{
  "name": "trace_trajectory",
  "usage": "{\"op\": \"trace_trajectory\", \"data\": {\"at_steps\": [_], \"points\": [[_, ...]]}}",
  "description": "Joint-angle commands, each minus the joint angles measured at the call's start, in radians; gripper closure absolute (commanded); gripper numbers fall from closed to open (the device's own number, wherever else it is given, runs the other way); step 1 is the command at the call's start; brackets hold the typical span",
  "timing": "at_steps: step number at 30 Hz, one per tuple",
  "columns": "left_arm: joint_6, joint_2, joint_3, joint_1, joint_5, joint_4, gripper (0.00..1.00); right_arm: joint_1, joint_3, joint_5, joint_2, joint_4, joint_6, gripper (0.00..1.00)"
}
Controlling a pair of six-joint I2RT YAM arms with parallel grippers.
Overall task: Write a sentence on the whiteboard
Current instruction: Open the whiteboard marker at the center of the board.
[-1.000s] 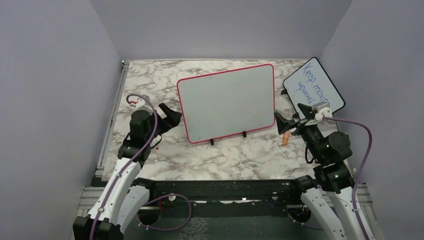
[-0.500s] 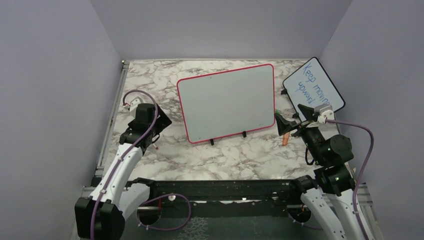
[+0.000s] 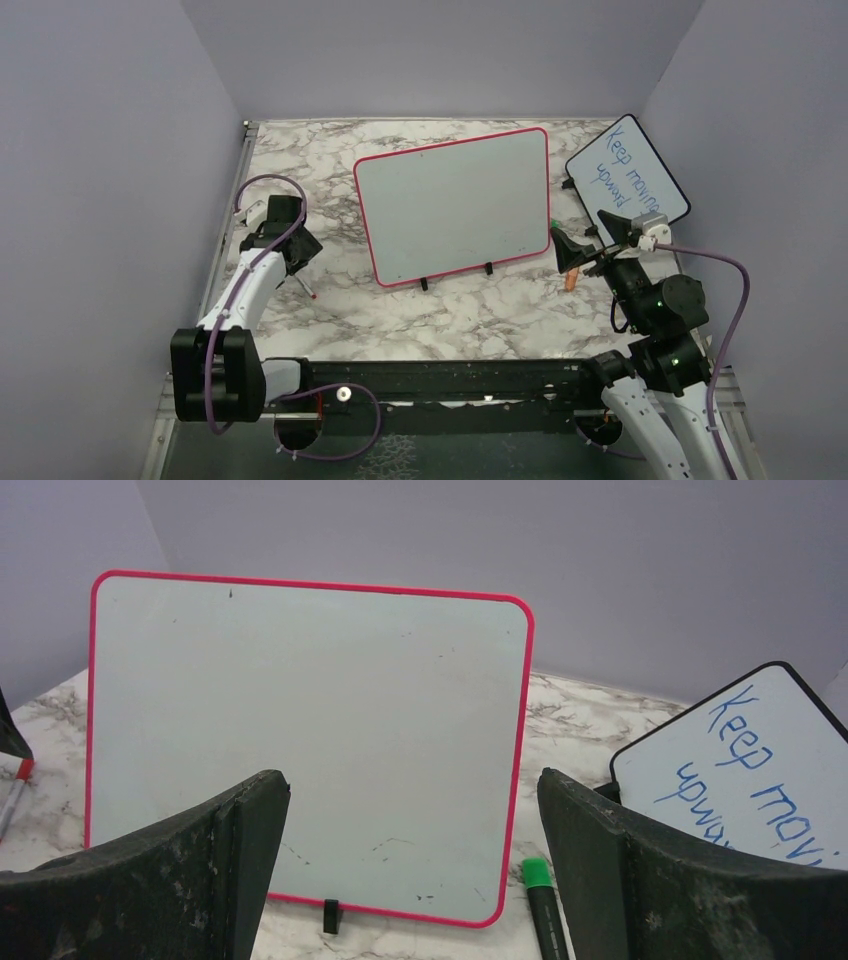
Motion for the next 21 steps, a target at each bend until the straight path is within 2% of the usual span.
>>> {"op": "trace_trajectory", "data": {"at_steps": [1, 2, 4, 8, 11, 13, 21], "points": [[0.036, -0.012, -0.01, 0.008, -0.074, 0.043, 0.21, 0.008, -0.012, 0.021, -0.012, 0.035, 0.011, 0.0], [0.063, -0.018, -0.019, 0.01, -0.049, 0.073, 0.21, 0.008, -0.013, 0.021, -0.013, 0.037, 0.011, 0.0], [0.063, -0.019, -0.025, 0.01, -0.039, 0.097, 0.15, 0.009, -0.012, 0.018, -0.015, 0.039, 0.011, 0.0], [0.058, 0.019, -0.018, 0.01, -0.041, 0.111, 0.14, 0.011, -0.014, 0.022, -0.014, 0.039, 0.011, 0.0], [0.074, 0.074, -0.01, 0.043, -0.03, 0.108, 0.24, 0.01, -0.015, 0.022, -0.015, 0.041, 0.012, 0.0], [0.075, 0.119, -0.002, 0.049, -0.014, 0.105, 0.33, 0.011, -0.016, 0.022, -0.015, 0.043, 0.012, 0.0], [0.054, 0.198, 0.008, 0.067, -0.01, 0.124, 0.5, 0.011, -0.018, 0.028, -0.012, 0.041, 0.011, 0.0]]}}
